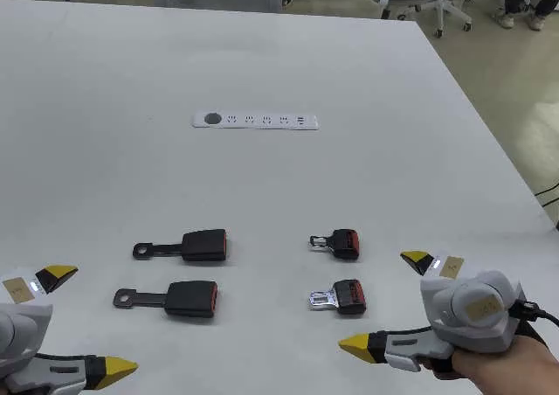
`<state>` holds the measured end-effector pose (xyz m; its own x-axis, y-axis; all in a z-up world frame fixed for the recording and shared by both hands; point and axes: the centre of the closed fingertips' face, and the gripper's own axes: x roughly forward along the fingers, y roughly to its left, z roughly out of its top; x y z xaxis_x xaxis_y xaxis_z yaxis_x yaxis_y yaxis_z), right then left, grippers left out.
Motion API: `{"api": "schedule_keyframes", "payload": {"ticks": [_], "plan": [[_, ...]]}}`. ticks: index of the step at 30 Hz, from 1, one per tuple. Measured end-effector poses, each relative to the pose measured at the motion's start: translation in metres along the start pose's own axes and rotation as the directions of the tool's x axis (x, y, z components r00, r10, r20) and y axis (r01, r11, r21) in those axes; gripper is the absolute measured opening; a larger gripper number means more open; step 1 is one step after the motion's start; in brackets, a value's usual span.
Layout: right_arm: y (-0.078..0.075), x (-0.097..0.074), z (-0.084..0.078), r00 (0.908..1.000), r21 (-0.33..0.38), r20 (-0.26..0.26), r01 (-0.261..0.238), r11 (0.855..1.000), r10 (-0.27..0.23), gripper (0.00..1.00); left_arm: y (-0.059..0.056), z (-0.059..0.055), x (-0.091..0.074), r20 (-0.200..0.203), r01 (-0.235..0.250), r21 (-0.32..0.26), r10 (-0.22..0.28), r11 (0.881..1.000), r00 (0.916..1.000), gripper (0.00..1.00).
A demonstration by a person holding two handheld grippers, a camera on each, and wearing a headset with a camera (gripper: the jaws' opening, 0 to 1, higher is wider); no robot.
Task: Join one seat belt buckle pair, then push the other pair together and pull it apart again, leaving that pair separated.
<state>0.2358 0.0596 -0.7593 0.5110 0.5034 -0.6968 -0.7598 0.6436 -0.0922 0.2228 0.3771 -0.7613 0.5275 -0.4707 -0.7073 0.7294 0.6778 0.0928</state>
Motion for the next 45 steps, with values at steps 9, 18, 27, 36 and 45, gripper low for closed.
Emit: {"api": "schedule_keyframes", "payload": {"ticks": [9,18,27,36,45], "plan": [[0.0019,0.0004,-0.002,1.0,-0.004,-0.007,0.0,1.0,0.0,0.98,-0.0017,-0.0002,0.0012,-0.001,0.004,0.004,-0.004,1.0,1.0,0.95],[0.0001,-0.0009,-0.0053,0.9999,-0.012,-0.015,0.005,1.0,-0.005,0.97,0.0004,-0.0014,-0.0002,-0.002,-0.002,0.005,0.002,1.0,1.0,0.94],[-0.0006,-0.0004,-0.008,0.9994,-0.044,-0.036,0.003,0.999,-0.005,0.95,0.0015,-0.0021,-0.0009,-0.006,-0.003,0.001,0.003,1.0,1.0,0.94],[0.0012,-0.0008,-0.0074,0.9994,-0.053,-0.034,-0.009,0.999,0.007,0.92,-0.0006,-0.0012,-0.0007,-0.007,0.003,0.009,-0.003,1.0,1.0,0.93],[0.0071,0.0,-0.0037,0.9988,-0.098,-0.029,-0.042,0.994,0.039,0.87,-0.0046,-0.0006,0.003,-0.016,0.035,0.029,-0.035,0.999,0.9993,0.84]]}}
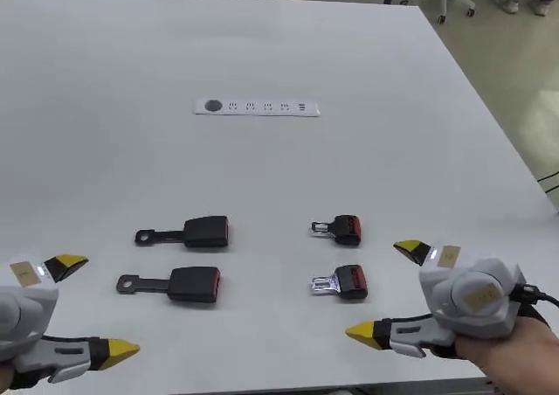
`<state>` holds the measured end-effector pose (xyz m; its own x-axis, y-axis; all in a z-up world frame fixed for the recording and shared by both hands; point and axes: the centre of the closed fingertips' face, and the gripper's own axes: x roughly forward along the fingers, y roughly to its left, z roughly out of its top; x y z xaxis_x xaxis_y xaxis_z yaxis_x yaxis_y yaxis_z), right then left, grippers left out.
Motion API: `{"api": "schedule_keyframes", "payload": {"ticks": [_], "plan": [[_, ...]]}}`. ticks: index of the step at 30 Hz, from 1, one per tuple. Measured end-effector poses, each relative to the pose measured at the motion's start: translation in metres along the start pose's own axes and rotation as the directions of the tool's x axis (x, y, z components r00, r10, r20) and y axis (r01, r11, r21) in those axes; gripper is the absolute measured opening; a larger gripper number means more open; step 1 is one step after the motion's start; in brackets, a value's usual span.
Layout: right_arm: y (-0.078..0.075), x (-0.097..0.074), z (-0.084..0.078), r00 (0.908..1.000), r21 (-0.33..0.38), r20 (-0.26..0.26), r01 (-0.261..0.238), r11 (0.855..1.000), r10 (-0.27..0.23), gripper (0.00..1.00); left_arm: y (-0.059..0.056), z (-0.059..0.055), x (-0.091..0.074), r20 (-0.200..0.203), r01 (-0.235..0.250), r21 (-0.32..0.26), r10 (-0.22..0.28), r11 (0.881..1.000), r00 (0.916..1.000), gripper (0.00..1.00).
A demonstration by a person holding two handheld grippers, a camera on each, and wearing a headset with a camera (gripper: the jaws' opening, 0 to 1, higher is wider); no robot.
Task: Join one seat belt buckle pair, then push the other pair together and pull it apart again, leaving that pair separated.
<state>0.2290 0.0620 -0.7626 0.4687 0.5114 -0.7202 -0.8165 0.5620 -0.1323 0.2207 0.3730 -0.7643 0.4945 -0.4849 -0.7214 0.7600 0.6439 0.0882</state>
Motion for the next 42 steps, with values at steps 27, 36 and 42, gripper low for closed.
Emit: {"api": "schedule_keyframes", "payload": {"ticks": [27,36,42], "plan": [[-0.014,0.033,-0.013,0.9834,-0.222,-0.111,-0.165,0.961,0.143,0.51,-0.011,0.016,0.063,-0.119,0.246,0.317,-0.219,0.916,0.9685,0.5],[-0.019,0.048,-0.027,0.9646,-0.217,-0.173,-0.235,0.947,0.199,0.43,-0.002,0.013,0.091,-0.181,0.297,0.369,-0.246,0.881,0.9523,0.46],[-0.019,0.054,-0.032,0.9531,-0.24,-0.201,-0.272,0.932,0.226,0.41,-0.003,0.013,0.098,-0.207,0.334,0.391,-0.272,0.858,0.9399,0.43]]}}
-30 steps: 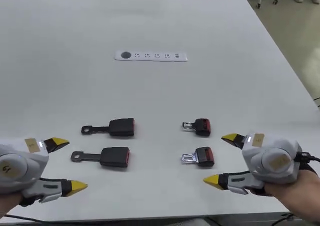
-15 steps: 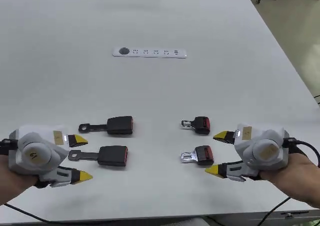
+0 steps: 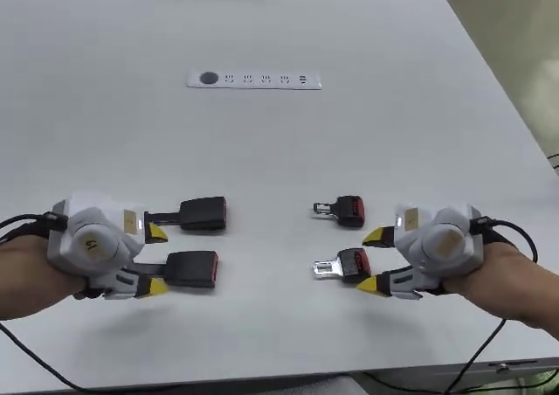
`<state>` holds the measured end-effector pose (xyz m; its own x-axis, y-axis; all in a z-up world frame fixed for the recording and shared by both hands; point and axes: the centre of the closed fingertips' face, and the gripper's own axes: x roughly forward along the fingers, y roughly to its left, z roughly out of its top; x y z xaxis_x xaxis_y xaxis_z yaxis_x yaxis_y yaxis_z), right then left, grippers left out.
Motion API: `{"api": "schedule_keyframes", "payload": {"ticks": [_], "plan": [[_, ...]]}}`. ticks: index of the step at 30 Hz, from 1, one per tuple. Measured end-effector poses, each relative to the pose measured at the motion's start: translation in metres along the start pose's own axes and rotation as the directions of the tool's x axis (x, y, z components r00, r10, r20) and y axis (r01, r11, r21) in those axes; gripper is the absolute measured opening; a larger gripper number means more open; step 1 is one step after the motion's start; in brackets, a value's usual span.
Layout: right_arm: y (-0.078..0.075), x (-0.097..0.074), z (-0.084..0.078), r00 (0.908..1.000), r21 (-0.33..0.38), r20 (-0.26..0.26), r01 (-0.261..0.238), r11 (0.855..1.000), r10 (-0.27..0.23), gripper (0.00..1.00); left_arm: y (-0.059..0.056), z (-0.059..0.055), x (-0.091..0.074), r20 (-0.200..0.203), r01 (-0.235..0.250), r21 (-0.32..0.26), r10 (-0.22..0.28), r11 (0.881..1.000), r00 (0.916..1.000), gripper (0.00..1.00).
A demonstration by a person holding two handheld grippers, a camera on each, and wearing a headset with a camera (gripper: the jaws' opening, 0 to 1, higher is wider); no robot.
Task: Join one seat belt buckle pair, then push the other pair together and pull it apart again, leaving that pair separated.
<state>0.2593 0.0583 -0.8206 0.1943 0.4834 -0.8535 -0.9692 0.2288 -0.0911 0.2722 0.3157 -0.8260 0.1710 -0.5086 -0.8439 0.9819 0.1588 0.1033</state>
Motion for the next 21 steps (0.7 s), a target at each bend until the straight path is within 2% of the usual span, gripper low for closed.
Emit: {"api": "schedule_keyframes", "payload": {"ticks": [8,15,21], "plan": [[-0.006,0.011,-0.008,0.9987,-0.04,-0.041,-0.032,0.999,0.03,0.4,0.0,0.0,0.011,-0.025,0.028,0.044,-0.027,0.999,0.9993,0.42],[-0.008,0.019,-0.015,0.9958,-0.062,-0.072,-0.061,0.996,0.057,0.39,0.002,0.001,0.017,-0.034,0.046,0.054,-0.044,0.997,0.9984,0.4],[-0.008,0.025,-0.017,0.9928,-0.076,-0.091,-0.085,0.994,0.078,0.38,0.002,0.006,0.021,-0.037,0.065,0.061,-0.063,0.996,0.9974,0.37]]}}
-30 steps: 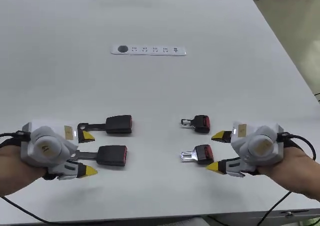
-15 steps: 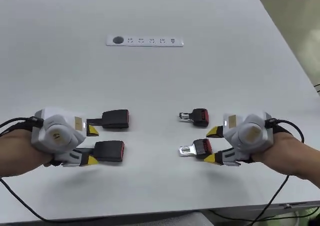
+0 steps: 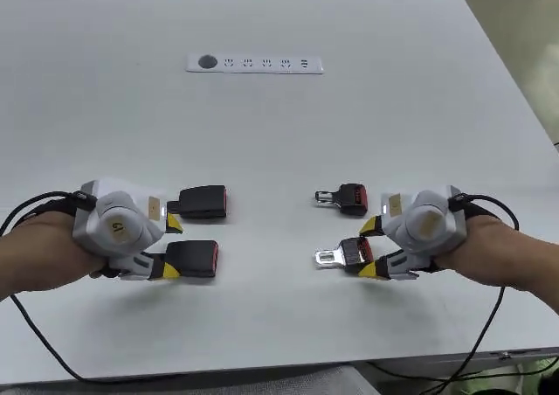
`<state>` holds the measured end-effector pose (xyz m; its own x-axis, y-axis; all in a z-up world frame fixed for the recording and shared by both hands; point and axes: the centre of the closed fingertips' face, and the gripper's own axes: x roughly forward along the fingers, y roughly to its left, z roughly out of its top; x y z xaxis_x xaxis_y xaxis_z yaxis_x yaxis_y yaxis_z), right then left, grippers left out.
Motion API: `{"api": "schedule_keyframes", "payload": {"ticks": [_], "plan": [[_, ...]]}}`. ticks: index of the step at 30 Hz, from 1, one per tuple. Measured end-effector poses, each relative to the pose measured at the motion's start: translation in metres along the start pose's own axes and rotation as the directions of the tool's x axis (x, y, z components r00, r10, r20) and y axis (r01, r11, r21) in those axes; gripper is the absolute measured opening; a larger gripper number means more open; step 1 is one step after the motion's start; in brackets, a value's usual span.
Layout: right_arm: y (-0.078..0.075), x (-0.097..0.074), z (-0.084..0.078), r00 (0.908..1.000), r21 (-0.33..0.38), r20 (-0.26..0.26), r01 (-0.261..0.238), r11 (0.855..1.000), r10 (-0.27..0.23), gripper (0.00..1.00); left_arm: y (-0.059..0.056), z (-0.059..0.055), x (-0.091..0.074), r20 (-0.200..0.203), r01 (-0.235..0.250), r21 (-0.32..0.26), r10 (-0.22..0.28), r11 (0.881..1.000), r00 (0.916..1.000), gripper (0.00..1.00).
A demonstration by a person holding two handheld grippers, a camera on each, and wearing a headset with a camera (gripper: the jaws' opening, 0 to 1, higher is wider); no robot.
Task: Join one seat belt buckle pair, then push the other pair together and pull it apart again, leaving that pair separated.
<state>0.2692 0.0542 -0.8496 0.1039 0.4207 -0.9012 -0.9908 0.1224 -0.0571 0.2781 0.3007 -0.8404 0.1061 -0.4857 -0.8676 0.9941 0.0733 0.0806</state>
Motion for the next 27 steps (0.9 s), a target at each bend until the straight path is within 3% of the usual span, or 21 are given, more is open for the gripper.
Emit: {"api": "schedule_keyframes", "payload": {"ticks": [4,14,19,27], "plan": [[-0.001,0.006,-0.003,0.9998,0.0,-0.012,-0.018,1.0,0.018,0.35,-0.006,-0.002,0.004,-0.022,0.036,0.005,-0.036,0.999,0.9991,0.32],[-0.001,0.01,-0.005,0.9989,-0.017,-0.027,-0.039,0.999,0.039,0.33,-0.005,-0.003,0.01,-0.049,0.053,0.049,-0.05,0.997,0.9976,0.32],[-0.001,0.011,-0.005,0.9988,-0.007,-0.029,-0.041,0.999,0.04,0.33,-0.004,-0.003,0.01,-0.042,0.052,0.015,-0.051,0.999,0.9978,0.31],[-0.001,0.012,-0.002,0.9991,0.026,-0.016,-0.039,0.999,0.04,0.33,-0.003,-0.006,0.012,-0.084,0.054,0.064,-0.048,0.997,0.9953,0.3]]}}
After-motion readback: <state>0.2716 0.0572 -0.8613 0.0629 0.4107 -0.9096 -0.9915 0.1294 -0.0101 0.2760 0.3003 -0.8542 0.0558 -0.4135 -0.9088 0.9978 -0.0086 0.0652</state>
